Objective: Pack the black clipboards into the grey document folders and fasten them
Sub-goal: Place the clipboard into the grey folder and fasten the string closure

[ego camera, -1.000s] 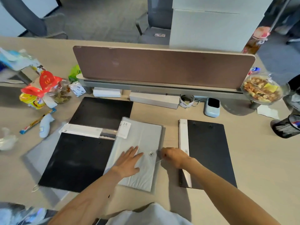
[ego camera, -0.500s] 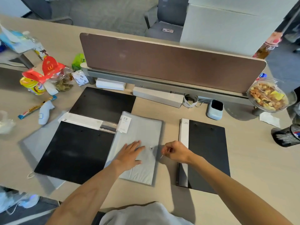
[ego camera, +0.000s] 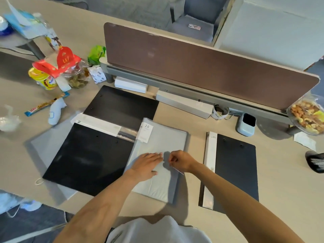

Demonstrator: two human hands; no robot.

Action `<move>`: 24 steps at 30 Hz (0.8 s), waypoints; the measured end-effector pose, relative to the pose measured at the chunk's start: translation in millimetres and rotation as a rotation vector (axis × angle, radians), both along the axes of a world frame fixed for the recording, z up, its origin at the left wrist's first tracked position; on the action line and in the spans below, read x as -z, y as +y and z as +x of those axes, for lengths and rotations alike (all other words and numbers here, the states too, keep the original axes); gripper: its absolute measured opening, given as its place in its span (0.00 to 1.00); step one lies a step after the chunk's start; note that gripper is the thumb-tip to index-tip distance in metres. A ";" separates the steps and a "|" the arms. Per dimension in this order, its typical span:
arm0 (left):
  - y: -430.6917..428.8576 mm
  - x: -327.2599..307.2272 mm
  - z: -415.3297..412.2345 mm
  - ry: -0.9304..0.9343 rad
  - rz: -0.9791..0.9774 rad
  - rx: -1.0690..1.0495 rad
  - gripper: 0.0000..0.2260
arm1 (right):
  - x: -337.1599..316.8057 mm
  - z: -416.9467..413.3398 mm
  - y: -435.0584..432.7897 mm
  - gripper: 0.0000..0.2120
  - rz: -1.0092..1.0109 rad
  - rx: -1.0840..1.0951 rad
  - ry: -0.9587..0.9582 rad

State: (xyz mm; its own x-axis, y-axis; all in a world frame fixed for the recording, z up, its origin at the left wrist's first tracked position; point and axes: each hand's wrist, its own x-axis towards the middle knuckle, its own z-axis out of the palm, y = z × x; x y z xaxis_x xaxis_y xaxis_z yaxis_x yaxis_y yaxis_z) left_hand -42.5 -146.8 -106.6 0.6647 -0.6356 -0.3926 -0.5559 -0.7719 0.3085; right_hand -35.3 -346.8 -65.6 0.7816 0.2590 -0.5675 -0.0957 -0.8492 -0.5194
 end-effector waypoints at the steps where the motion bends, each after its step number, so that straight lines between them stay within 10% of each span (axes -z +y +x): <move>1: 1.4 -0.6 0.8 -0.003 0.002 0.011 0.30 | 2.9 3.0 1.9 0.06 -0.027 0.003 0.015; 16: 0.2 -8.1 0.0 -0.058 0.076 0.091 0.29 | 19.2 25.0 -17.5 0.10 -0.077 0.405 0.102; 24: -21.6 -8.4 1.2 -0.140 0.235 0.164 0.36 | 20.0 -1.9 -37.8 0.03 -0.166 0.282 -0.018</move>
